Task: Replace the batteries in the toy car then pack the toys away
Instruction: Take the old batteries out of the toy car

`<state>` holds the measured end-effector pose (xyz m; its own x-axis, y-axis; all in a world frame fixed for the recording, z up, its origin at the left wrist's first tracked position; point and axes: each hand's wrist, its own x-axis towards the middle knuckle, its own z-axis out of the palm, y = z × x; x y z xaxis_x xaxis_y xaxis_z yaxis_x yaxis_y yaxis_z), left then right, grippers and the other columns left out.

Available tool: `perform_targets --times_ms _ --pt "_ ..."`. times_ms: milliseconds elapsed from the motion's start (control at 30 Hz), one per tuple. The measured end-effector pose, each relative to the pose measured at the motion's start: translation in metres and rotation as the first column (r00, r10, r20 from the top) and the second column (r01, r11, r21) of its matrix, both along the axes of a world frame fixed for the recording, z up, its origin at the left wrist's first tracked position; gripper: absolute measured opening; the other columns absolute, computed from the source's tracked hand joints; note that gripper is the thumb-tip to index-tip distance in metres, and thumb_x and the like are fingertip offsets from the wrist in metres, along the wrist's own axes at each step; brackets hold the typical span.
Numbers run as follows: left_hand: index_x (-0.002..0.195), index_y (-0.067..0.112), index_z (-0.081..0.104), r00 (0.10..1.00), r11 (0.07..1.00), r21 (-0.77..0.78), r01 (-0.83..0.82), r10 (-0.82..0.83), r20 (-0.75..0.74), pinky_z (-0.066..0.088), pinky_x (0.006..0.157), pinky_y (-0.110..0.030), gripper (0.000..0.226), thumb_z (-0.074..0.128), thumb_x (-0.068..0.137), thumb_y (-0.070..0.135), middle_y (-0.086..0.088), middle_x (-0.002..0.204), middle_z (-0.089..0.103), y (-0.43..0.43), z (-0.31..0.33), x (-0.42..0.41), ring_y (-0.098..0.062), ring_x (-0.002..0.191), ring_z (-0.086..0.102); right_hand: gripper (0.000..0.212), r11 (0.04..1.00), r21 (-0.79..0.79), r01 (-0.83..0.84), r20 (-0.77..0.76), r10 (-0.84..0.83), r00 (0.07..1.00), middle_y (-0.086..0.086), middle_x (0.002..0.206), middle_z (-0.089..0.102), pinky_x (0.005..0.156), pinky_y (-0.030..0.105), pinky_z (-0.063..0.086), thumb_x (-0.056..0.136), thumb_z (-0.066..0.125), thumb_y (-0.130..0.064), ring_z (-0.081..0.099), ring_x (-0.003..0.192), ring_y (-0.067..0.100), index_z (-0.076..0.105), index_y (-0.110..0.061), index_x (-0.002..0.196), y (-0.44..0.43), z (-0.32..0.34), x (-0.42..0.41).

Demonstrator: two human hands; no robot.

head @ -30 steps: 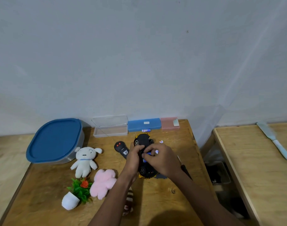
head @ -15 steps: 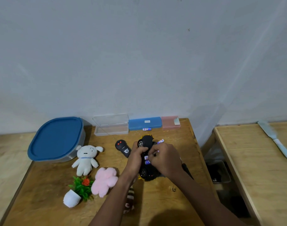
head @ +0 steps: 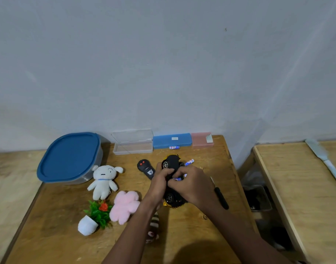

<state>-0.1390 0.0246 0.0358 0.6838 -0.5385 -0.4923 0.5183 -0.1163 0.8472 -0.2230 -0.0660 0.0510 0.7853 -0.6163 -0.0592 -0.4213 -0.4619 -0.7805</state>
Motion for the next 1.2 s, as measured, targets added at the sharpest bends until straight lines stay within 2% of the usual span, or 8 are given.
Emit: perform_targets --times_ms 200,367,467,633,767,933,1067,1200 --pt "0.13 -0.004 0.053 0.991 0.998 0.015 -0.067 0.068 -0.117 0.059 0.067 -0.034 0.045 0.055 0.091 0.019 -0.022 0.106 0.065 0.003 0.003 -0.002 -0.031 0.088 0.067 0.032 1.0 0.001 -0.025 0.103 0.024 0.994 -0.013 0.07 0.07 0.059 0.031 0.055 0.066 0.053 -0.05 0.065 0.067 0.007 0.075 -0.029 0.075 0.002 -0.006 0.0" --pt "0.122 -0.002 0.066 0.969 0.996 -0.023 -0.083 0.075 -0.237 0.054 0.077 -0.038 0.041 0.051 0.092 0.021 -0.019 0.101 0.07 0.007 0.005 0.006 -0.03 0.085 0.067 0.019 0.97 0.053 -0.236 0.167 0.225 0.96 -0.015 0.089 0.069 0.072 0.031 0.055 0.075 0.072 -0.039 0.065 0.083 0.006 0.071 -0.03 0.092 -0.005 -0.014 -0.009" --pt "0.12 -0.002 0.067 0.969 0.996 -0.044 -0.083 0.07 -0.235 0.054 0.08 -0.041 0.039 0.05 0.094 0.023 -0.019 0.097 0.071 0.008 0.001 0.007 -0.032 0.086 0.068 0.011 0.984 0.052 -0.169 0.244 0.152 0.958 -0.015 0.086 0.069 0.07 0.028 0.055 0.083 0.072 -0.035 0.066 0.083 0.007 0.068 -0.028 0.091 -0.006 -0.014 -0.009" --pt "0.13 -0.003 0.059 0.977 0.992 -0.053 -0.111 0.099 -0.191 0.055 0.083 -0.044 0.044 0.05 0.096 0.024 -0.02 0.104 0.071 0.007 0.001 0.006 -0.033 0.091 0.069 0.013 0.888 0.445 0.113 0.211 -0.227 0.951 -0.003 0.072 0.066 0.053 0.023 0.053 0.096 0.059 -0.022 0.064 0.064 0.008 0.067 -0.017 0.088 -0.009 0.0 0.005" --pt "0.127 -0.004 0.059 0.979 0.989 -0.04 -0.139 0.132 -0.153 0.055 0.086 -0.045 0.043 0.047 0.098 0.024 -0.021 0.103 0.068 0.007 0.0 0.005 -0.034 0.091 0.067 0.017 0.707 0.68 0.193 -0.005 -0.259 0.966 0.0 0.06 0.051 0.043 0.018 0.038 0.097 0.057 -0.02 0.047 0.047 0.006 0.065 -0.01 0.085 -0.017 -0.002 0.002" --pt "0.124 0.005 0.059 0.977 0.979 -0.024 -0.203 0.201 -0.069 0.051 0.097 -0.058 0.034 0.052 0.095 0.022 -0.028 0.119 0.066 0.005 -0.007 0.004 -0.042 0.107 0.067 0.018 0.862 0.477 0.169 0.024 -0.205 0.979 -0.004 0.071 0.068 0.043 0.01 0.04 0.089 0.071 -0.025 0.058 0.053 -0.001 0.07 -0.011 0.078 -0.009 -0.006 -0.005" --pt "0.115 0.014 0.056 0.98 0.982 -0.041 -0.187 0.189 0.063 0.055 0.087 -0.049 0.019 0.051 0.096 0.011 -0.018 0.108 0.065 0.002 -0.005 0.001 -0.03 0.096 0.066 0.005 0.964 0.225 0.14 0.034 -0.151 0.988 -0.01 0.08 0.07 0.056 0.003 0.04 0.085 0.075 -0.021 0.06 0.07 -0.003 0.077 -0.017 0.084 -0.006 -0.005 -0.004" --pt "0.116 0.015 0.053 0.978 0.988 -0.043 -0.151 0.155 0.14 0.055 0.08 -0.045 0.019 0.05 0.098 0.012 -0.013 0.104 0.065 0.0 -0.002 -0.002 -0.025 0.092 0.066 0.005 0.977 0.175 0.119 0.03 -0.126 0.992 -0.011 0.08 0.069 0.055 0.002 0.041 0.083 0.077 -0.021 0.058 0.069 -0.005 0.077 -0.019 0.087 -0.008 -0.005 -0.001"
